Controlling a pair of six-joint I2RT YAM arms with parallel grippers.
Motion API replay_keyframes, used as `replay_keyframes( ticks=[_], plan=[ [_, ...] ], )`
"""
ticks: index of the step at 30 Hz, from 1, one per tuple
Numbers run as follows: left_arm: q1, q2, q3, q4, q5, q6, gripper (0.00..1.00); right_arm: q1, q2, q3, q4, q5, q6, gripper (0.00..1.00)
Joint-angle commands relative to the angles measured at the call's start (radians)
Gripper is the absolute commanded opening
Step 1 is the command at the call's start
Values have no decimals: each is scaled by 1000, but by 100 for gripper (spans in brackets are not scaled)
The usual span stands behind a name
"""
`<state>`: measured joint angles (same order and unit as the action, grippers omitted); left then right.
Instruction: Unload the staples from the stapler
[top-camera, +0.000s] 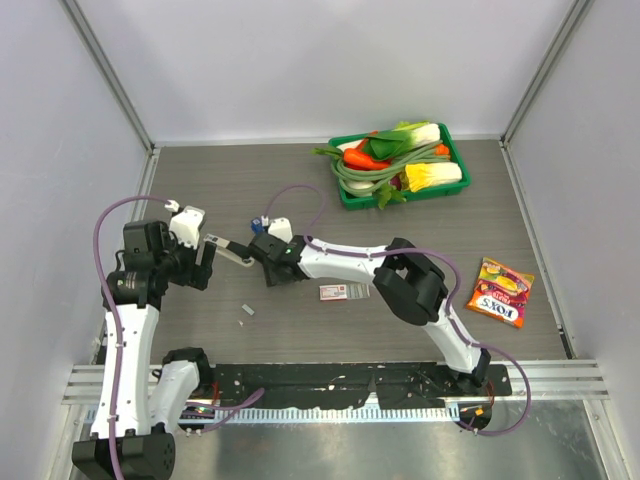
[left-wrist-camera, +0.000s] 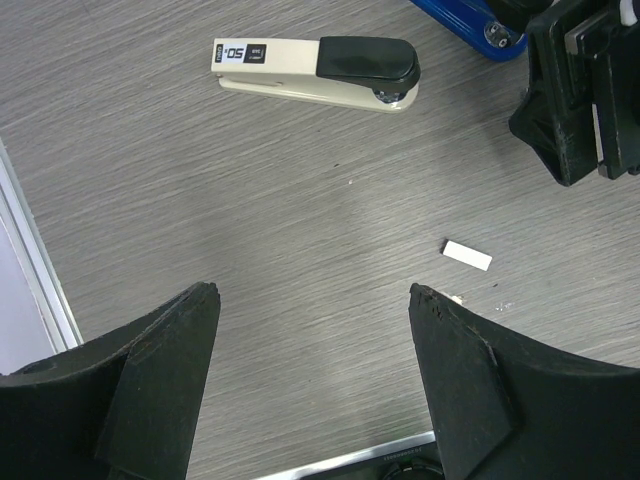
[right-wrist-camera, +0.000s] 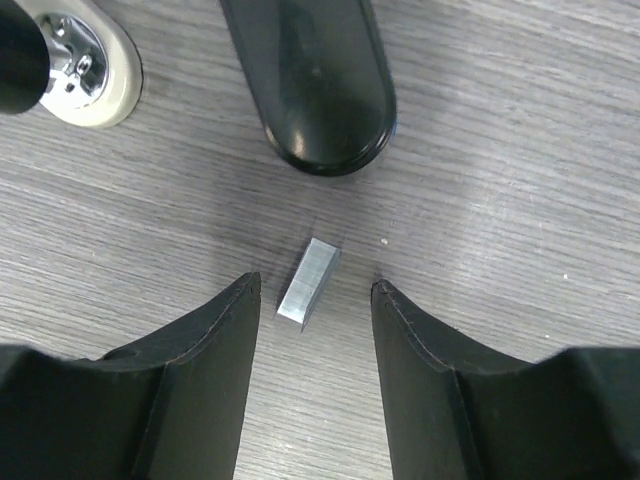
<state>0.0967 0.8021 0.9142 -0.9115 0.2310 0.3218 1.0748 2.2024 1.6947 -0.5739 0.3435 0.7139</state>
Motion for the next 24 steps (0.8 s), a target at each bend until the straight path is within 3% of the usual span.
replay_keyframes(
  ticks=[1, 24],
  plan=[
    [6, -17, 38, 3, -1, 11, 80, 27, 14, 56, -47, 57, 18, 52],
    [6, -34, 29, -4, -5, 20, 81, 30, 45, 100, -98, 55, -24, 18]
  ],
)
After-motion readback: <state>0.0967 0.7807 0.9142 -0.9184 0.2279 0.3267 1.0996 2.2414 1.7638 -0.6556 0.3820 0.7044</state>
